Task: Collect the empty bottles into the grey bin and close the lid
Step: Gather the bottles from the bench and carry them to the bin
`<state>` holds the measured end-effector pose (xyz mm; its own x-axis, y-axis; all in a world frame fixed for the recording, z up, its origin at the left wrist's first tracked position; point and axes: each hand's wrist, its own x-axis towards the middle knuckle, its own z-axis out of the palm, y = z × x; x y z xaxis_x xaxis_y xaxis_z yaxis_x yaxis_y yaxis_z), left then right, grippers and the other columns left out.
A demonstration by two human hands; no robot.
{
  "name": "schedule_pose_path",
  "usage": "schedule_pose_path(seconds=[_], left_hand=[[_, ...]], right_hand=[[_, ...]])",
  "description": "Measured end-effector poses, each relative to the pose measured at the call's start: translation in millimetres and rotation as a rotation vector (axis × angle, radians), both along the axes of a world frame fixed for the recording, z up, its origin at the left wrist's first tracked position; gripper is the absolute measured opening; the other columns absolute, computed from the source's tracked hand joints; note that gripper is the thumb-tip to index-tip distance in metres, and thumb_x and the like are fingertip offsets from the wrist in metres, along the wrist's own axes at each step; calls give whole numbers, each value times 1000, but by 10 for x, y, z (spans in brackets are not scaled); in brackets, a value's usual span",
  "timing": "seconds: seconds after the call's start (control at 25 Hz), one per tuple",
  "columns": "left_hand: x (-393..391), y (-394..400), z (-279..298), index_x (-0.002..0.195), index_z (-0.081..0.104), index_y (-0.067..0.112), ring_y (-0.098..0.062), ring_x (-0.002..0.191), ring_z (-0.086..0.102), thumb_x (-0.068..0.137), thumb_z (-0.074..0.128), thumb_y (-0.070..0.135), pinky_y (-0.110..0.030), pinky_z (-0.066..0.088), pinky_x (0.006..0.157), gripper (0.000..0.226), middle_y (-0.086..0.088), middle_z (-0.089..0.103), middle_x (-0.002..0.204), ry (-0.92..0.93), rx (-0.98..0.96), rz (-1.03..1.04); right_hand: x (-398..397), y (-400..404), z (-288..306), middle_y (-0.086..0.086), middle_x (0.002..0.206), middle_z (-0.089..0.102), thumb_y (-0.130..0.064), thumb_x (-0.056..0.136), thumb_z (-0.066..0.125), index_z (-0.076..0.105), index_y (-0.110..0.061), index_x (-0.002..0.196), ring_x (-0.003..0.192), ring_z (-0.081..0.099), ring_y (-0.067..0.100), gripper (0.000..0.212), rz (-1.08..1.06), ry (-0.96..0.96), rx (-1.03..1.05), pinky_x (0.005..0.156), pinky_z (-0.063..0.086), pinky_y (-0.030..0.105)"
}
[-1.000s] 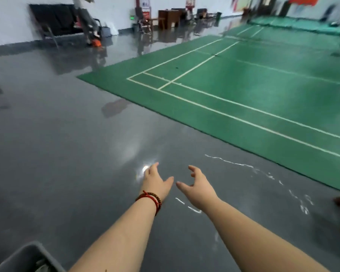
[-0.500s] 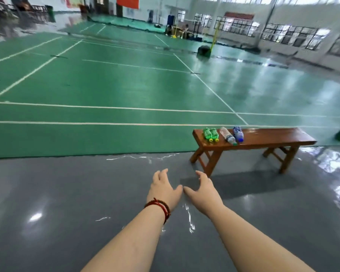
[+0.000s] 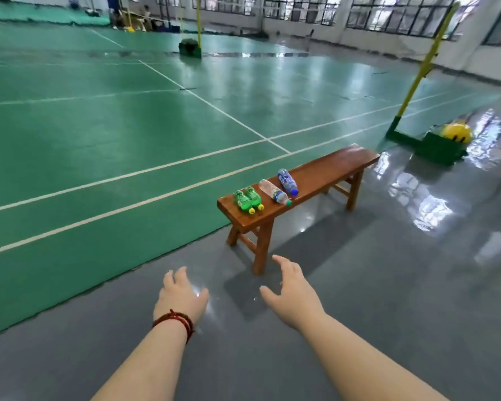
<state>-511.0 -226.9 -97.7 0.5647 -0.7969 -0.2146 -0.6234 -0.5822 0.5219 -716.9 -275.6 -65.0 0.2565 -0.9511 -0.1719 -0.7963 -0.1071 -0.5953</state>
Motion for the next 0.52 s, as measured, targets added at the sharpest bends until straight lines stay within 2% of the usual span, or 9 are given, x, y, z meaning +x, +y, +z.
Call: schedule_pose_path(seconds=[0.08, 0.12, 0.2, 0.28, 0.52], left_hand=[[-223, -467, -75, 146, 20, 19, -30, 134, 34, 88, 53, 37, -40, 35, 106, 69, -9, 12, 155, 58, 43, -94], [-355, -630, -158, 146, 19, 21, -30, 135, 33, 88, 53, 38, -40, 35, 106, 70, -9, 11, 155, 85, 48, -127], [-655, -1024, -316, 147, 16, 27, -29, 136, 32, 87, 53, 41, -39, 36, 105, 72, -8, 6, 157, 96, 95, -190], [-946, -1502, -462, 146, 15, 31, -29, 137, 30, 86, 53, 44, -39, 36, 106, 72, -7, 2, 157, 78, 140, -246], [-1538, -2951, -478, 147, 15, 30, -32, 139, 27, 86, 53, 45, -42, 35, 108, 74, -8, 0, 157, 77, 156, -224]], right_hand=[[-123, -210, -95, -9, 147, 23, -42, 87, 53, 16, -34, 145, 99, 55, 14, 70, -83, 15, 86, 65, 42, 23], [-192, -284, -191, -9, 147, 22, -43, 86, 53, 15, -33, 145, 102, 54, 15, 70, -64, 36, 62, 67, 43, 23], [-392, -600, -316, -9, 148, 19, -44, 86, 51, 13, -33, 146, 114, 50, 16, 72, 27, 139, 6, 81, 47, 27], [-676, -1077, -389, -6, 151, 16, -44, 86, 50, 11, -33, 147, 126, 42, 18, 73, 52, 200, -28, 91, 44, 31], [-1452, -2547, -466, -5, 152, 14, -43, 86, 50, 10, -33, 148, 130, 37, 19, 74, 46, 229, -12, 96, 42, 30]])
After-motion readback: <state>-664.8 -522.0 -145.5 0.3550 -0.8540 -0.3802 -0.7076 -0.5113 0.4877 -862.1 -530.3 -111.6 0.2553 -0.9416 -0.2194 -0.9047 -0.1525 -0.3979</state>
